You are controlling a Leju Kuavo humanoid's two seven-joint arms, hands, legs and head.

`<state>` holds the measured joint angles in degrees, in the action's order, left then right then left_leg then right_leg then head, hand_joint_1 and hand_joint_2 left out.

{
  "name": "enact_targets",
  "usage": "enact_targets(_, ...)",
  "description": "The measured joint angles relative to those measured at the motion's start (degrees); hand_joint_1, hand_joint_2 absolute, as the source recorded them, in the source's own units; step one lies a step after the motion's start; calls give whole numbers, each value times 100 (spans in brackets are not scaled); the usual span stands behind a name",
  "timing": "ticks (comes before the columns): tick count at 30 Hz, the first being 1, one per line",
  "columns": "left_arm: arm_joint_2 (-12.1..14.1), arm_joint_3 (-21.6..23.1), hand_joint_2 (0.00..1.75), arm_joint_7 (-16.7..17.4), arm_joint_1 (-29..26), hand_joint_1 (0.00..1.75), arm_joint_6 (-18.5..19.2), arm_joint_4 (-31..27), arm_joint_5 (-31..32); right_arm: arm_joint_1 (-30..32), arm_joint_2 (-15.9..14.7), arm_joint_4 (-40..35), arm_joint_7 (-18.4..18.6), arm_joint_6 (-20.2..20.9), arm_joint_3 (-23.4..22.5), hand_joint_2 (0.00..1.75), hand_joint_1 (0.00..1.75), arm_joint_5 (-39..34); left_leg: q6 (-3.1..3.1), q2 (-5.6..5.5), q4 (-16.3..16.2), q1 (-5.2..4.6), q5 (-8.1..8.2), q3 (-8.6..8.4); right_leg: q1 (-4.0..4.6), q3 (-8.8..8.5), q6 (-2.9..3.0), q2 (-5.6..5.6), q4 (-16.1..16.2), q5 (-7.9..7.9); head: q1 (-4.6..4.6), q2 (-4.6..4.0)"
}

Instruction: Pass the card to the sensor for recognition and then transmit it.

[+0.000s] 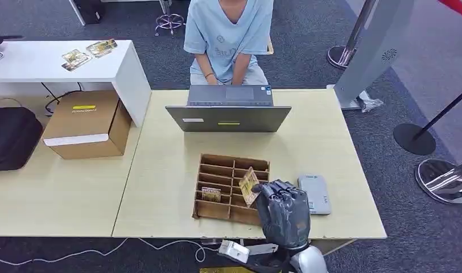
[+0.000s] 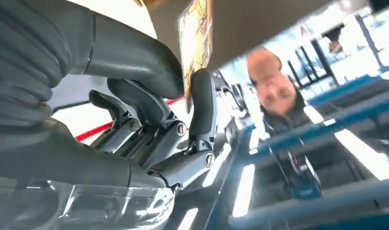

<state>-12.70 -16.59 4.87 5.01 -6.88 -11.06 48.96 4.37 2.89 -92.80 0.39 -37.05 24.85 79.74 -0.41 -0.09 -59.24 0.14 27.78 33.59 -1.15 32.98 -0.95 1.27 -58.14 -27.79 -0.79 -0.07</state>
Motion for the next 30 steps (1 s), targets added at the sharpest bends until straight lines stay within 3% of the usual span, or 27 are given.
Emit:
enact_targets(6, -2, -9, 175, -11, -4, 0, -18, 0, 22, -321, 0, -81, -223, -127, 11, 175, 175, -68, 0, 7, 0, 0, -1, -1, 0, 0, 1, -8, -2, 2, 0, 0)
enact_targets(12, -2, -9, 175, -11, 1, 0, -18, 0, 96, -1366, 33, 202, -345, 108, 155, 175, 175, -561, -7, 18, 0, 1, -7, -4, 0, -1, 2, -23, -6, 13, 0, 0)
enact_targets(16, -2, -9, 175, -11, 8, 0, -18, 0, 153, -2471, 155, 833, -212, 724, 205, 175, 166, -932, -17, 26, 0, 2, -17, -8, 0, 1, 7, -32, -9, 23, -2, 0)
enact_targets(22, 0, -9, 175, -11, 11, 0, -15, 0, 186, -4094, 418, 2166, -15, 1595, 199, 175, 175, -1737, -18, 26, 0, 3, -26, -8, 1, 4, 14, -33, -14, 29, -2, 0)
enact_targets(26, -2, -37, 175, -9, 13, 0, -15, 0, 199, -5028, 631, 3181, -88, 1801, 125, 175, 175, -2190, -21, 23, -1, 6, -28, -8, 4, 6, 16, -31, -15, 30, -2, 0)
enact_targets(30, -2, -101, 175, 0, 16, 0, -31, 0, 197, -5727, 785, 4070, 160, 1888, 66, 175, 173, -2109, -21, 24, -1, 6, -28, -6, 5, 8, 16, -33, -15, 30, 0, 0)
